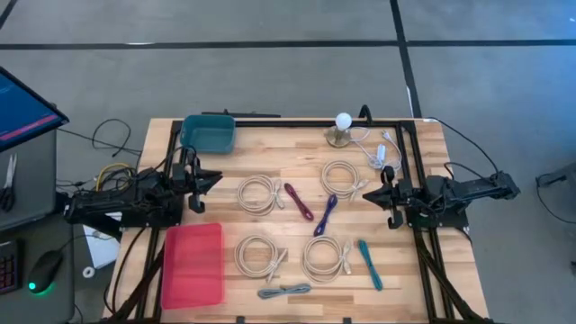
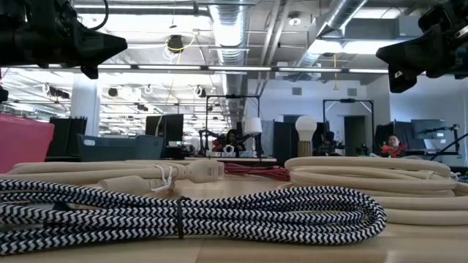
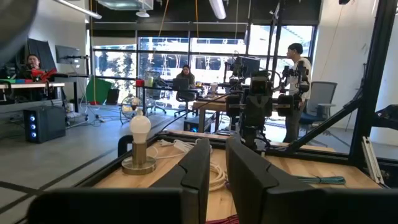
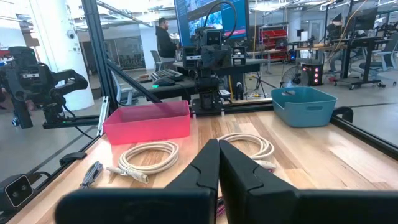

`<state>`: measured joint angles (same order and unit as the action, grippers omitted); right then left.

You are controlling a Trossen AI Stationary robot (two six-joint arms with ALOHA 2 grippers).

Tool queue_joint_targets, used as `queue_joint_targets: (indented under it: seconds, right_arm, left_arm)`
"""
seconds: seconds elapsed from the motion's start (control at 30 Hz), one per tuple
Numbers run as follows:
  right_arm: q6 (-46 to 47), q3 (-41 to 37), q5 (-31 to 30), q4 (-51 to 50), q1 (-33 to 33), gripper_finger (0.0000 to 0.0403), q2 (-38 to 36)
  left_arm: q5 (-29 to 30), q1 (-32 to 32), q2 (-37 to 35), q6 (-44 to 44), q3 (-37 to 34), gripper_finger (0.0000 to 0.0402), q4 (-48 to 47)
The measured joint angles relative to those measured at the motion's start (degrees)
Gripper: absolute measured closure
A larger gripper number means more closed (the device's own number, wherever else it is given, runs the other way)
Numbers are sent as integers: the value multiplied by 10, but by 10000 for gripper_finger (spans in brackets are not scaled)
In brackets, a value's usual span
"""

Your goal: Pick & Place USB Port

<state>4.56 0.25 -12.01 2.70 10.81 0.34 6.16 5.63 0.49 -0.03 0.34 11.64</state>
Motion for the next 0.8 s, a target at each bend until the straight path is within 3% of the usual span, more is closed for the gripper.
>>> queue_joint_targets:
  seconds: [0.27, 0.47, 0.8]
  right_arm:
    - [-39, 0, 0, 0, 0, 403, 0]
    - [14, 0, 0, 0, 0, 403, 0]
    - [15, 0, 0, 2, 0, 403, 0]
  left_arm:
    - [0, 0, 0, 0, 0, 349, 0]
    - [0, 0, 0, 0, 0, 349, 0]
    - [0, 0, 0, 0, 0, 349, 0]
